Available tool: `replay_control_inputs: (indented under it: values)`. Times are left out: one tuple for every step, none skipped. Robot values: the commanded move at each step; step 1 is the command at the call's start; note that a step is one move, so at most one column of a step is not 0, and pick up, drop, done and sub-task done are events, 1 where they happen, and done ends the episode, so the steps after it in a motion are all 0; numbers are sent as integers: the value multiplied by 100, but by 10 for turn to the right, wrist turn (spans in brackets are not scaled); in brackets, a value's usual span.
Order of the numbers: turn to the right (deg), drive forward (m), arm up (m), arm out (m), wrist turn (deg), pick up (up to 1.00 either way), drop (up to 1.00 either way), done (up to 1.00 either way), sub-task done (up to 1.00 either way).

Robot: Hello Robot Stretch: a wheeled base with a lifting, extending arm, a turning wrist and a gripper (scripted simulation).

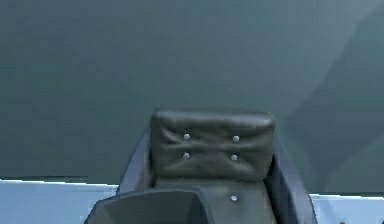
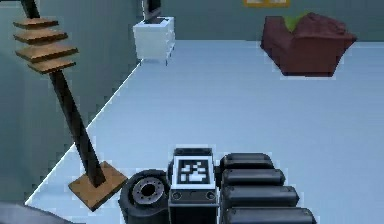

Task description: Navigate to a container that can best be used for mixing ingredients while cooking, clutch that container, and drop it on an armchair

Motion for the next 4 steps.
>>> replay_control_inputs:
  values:
    - [450, 0, 0, 0, 0, 0, 0, 0, 0]
    - [330, 0, 0, 0, 0, 0, 0, 0, 0]
    - [0, 10, 0, 0, 0, 0, 0, 0, 0]
    - [-450, 0, 0, 0, 0, 0, 0, 0, 0]
